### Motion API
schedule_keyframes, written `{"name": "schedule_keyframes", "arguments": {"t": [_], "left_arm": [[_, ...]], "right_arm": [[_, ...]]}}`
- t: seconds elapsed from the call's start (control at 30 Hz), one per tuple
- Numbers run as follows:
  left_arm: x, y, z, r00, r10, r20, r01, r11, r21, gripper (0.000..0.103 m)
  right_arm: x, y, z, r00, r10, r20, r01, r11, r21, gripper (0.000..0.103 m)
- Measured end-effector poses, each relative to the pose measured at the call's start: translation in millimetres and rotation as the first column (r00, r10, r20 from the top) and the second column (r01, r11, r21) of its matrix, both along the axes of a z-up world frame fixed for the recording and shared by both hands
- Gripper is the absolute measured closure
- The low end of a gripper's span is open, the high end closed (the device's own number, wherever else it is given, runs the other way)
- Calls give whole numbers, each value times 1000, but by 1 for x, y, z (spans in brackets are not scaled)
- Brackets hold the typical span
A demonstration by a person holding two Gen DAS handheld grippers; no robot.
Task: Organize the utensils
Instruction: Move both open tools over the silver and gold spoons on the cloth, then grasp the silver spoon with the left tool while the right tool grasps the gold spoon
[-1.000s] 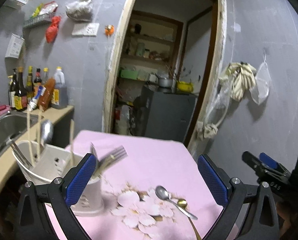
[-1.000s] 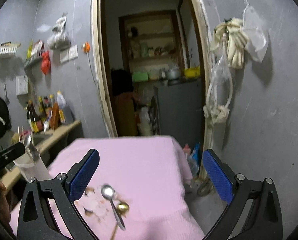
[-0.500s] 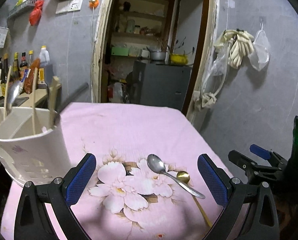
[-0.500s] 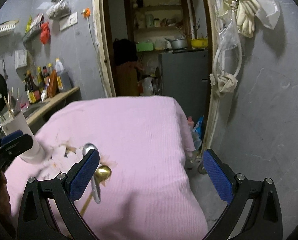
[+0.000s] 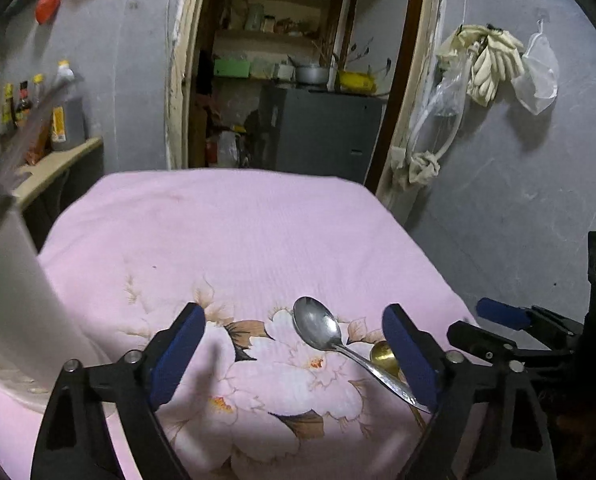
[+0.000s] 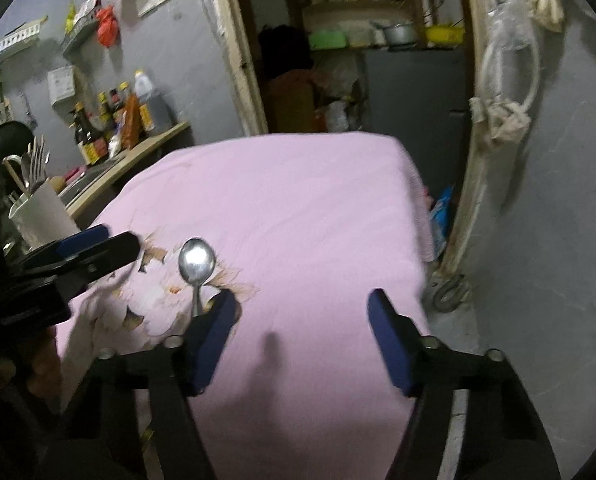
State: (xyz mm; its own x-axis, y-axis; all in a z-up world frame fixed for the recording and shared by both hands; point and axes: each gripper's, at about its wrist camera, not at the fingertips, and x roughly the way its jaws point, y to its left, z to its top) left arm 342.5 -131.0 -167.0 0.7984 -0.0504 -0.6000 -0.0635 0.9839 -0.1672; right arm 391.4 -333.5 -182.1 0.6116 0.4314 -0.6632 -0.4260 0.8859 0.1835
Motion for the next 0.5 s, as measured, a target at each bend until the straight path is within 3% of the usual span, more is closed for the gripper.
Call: {"name": "schedule_keyframes", "arguments": {"t": [0.13, 0.27, 0.5], "left_arm": [[18, 5, -10, 998, -20, -58, 17, 998, -59, 37], [30, 11, -21, 995, -37, -94, 26, 992, -123, 55], [46, 13, -35, 984, -56, -167, 26, 984, -179, 66]], "right_arm": [[10, 14, -12, 994, 81, -73, -81, 997, 9, 70], [14, 25, -22, 984, 138, -115, -136, 990, 20, 74], [17, 40, -27, 971, 196, -137, -196, 980, 19, 81]]}}
